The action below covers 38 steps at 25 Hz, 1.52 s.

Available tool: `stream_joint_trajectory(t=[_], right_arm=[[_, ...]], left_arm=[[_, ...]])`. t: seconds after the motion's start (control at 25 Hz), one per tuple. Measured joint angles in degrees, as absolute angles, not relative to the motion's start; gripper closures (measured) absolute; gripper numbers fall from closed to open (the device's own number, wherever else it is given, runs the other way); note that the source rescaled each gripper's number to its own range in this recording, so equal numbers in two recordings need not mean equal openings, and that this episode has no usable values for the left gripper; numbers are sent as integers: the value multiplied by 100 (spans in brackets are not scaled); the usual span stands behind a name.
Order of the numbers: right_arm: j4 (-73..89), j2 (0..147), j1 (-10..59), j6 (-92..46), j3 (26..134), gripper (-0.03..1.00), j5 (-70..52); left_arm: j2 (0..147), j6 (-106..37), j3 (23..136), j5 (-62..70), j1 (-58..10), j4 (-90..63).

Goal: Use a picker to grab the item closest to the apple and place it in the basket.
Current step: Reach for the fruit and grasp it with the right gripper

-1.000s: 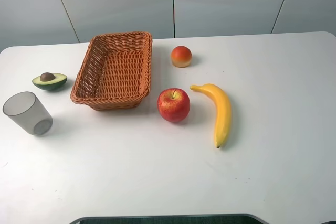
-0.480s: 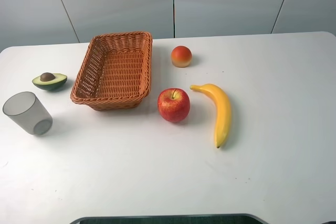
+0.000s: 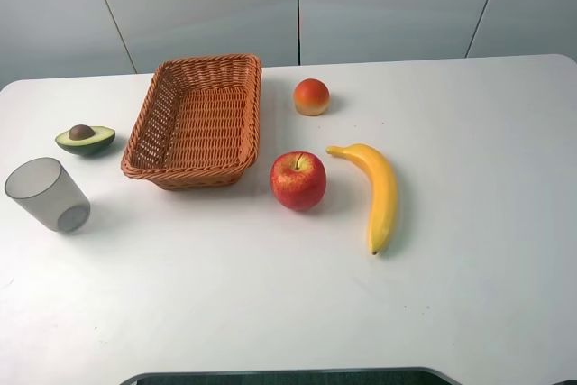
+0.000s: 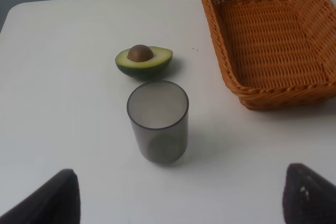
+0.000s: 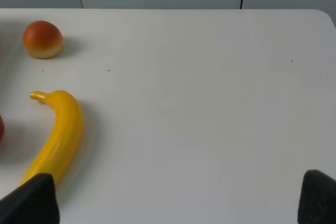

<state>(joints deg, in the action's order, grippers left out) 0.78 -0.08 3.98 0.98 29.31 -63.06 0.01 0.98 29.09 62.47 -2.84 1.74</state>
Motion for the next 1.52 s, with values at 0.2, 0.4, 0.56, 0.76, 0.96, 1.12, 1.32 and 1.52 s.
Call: stream_joint_trajectory(t=[0.2,0.4,0.56,0.76,0.96,1.12,1.32,1.52], right_arm=[[820,5,398,0,2931,-1,-6226],[798,836,398,305,3106,-1,-6229],[798,2027,398,607,3478,-1,-6219],[786,3571,428,923,3733,-1,-6175],[489,5151,1317,1357,3804,-1,-5772],[161,6357,2113,1828,4054,-1,-5054],[43,7852,2618,2210,4680,-1,-4421],[0,8972,2910,2299,5155,-1,-3886]], left_arm=[[1,98,2909,6247,-284,174],[1,98,2909,6247,-284,174],[1,98,2909,6237,-284,174],[1,98,2909,6237,-284,174],[1,98,2909,6237,-284,174],[1,98,2909,6237,-284,174],[1,111,2909,6237,-284,174],[1,111,2909,6237,-284,174]])
